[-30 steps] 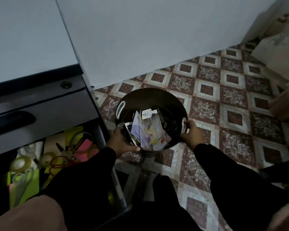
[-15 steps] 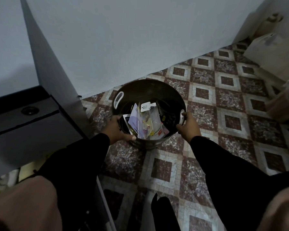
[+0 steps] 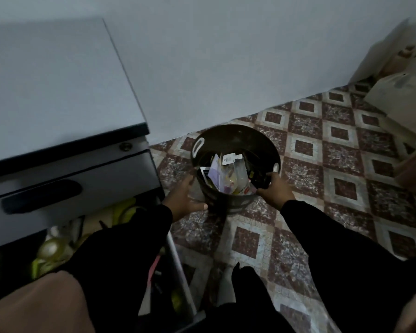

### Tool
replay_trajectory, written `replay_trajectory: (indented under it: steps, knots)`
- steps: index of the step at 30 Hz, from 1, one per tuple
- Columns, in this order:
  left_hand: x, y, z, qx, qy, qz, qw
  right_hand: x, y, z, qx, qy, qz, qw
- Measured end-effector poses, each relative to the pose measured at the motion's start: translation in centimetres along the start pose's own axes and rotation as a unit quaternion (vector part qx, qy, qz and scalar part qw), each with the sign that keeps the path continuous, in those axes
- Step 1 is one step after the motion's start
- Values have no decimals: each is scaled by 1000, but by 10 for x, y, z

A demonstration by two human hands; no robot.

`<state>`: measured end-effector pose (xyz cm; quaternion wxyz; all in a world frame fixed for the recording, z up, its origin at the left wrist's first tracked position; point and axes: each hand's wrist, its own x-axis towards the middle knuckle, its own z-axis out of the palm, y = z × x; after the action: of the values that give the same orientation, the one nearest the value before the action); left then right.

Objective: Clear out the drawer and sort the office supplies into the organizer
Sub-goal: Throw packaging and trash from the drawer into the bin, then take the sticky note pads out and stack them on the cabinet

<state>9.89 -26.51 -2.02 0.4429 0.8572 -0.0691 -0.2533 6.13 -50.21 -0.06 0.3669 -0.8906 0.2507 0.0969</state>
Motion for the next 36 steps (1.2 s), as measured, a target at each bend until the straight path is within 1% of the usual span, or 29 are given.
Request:
replay_trajectory:
  steps: [3,9,11,15,17,21,25,29,33,36]
  knots:
    - [-47,-6,-13,-37,8,-13,999,-38,-27,8,5,-32,-39,999]
    - [-142,-33,-50,-20,56,-2,998,-119,-83,36,-46,-128,-161,978]
    - [-170,-46,-63,-29,72,-4,997,-138,-97,51,-55,-147,-190,969]
    - [-219,-78,-85,-62,118,-20,991,-165,-116,88,-67,-162,-237,956]
    - [-236,-98,-91,-62,137,-39,988,-173,-121,108,-82,-178,-238,951]
    - [-254,-143,-96,-18,148,-73,986,-178,-124,146,-108,-209,-229,944]
    - [-255,-178,-95,-20,154,-113,981,-171,-124,176,-107,-253,-190,943]
    - [-248,-198,-91,-29,128,-141,981,-163,-118,200,-91,-265,-146,949]
    - [-238,-214,-90,76,80,-145,983,-152,-107,217,-128,-249,-163,946]
    - [-230,-227,-87,127,51,-146,980,-143,-100,224,-160,-230,-168,945]
